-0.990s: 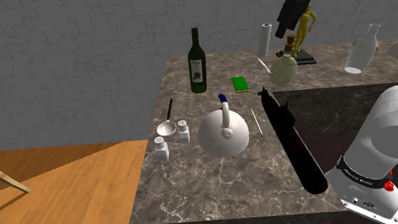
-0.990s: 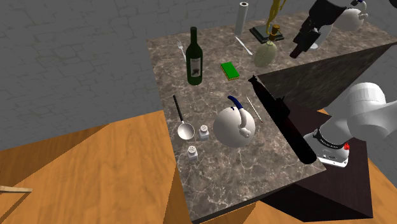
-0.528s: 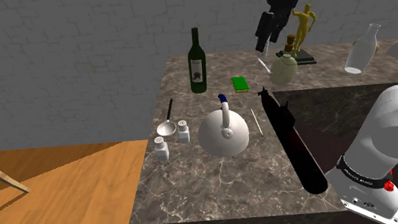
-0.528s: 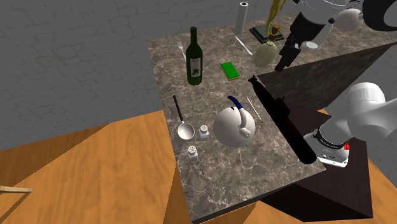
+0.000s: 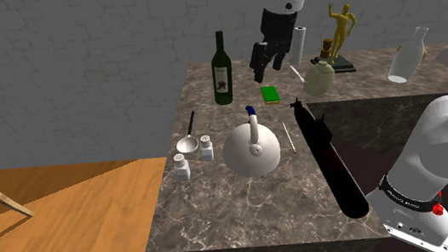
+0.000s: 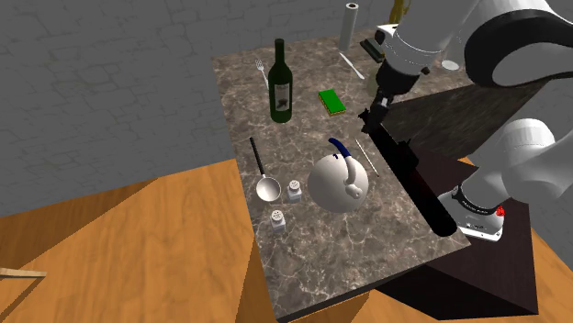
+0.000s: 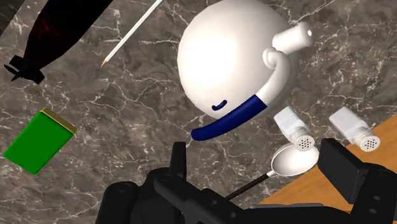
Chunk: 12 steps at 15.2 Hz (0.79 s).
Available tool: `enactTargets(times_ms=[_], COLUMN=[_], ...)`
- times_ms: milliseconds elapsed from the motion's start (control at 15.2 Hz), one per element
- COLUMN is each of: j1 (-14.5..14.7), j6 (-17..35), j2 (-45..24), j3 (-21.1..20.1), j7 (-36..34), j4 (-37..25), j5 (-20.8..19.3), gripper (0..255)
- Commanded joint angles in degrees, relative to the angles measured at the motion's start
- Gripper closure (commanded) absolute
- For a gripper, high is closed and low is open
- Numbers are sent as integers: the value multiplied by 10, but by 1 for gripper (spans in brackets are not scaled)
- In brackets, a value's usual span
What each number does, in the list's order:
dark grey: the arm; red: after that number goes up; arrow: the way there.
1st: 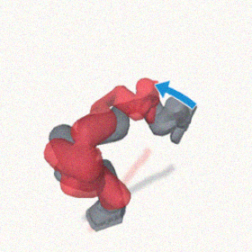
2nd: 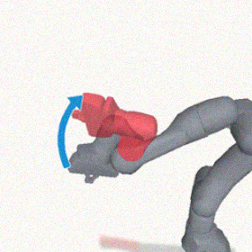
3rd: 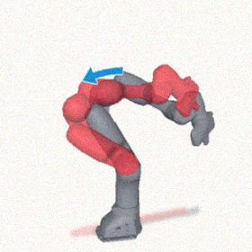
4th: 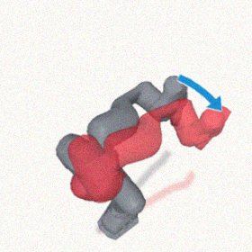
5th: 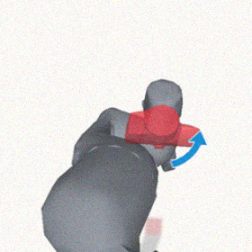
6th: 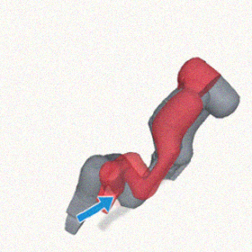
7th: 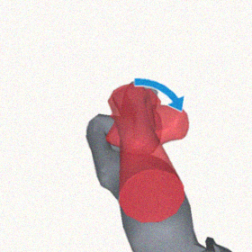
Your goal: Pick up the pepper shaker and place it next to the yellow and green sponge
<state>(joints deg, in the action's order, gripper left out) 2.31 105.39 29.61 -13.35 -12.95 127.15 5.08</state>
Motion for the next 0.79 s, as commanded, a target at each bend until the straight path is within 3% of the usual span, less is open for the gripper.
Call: enactTargets(times_ms=[0,396,726], j1=[2,7,16], j6=[18,57,77], j2=[-34,-149,-258], j3=[-21,-78,-117], j7=[-25,-99,-168], j4=[-10,-65,-130], j5=[1,-17,-55], gripper=[0,0,0])
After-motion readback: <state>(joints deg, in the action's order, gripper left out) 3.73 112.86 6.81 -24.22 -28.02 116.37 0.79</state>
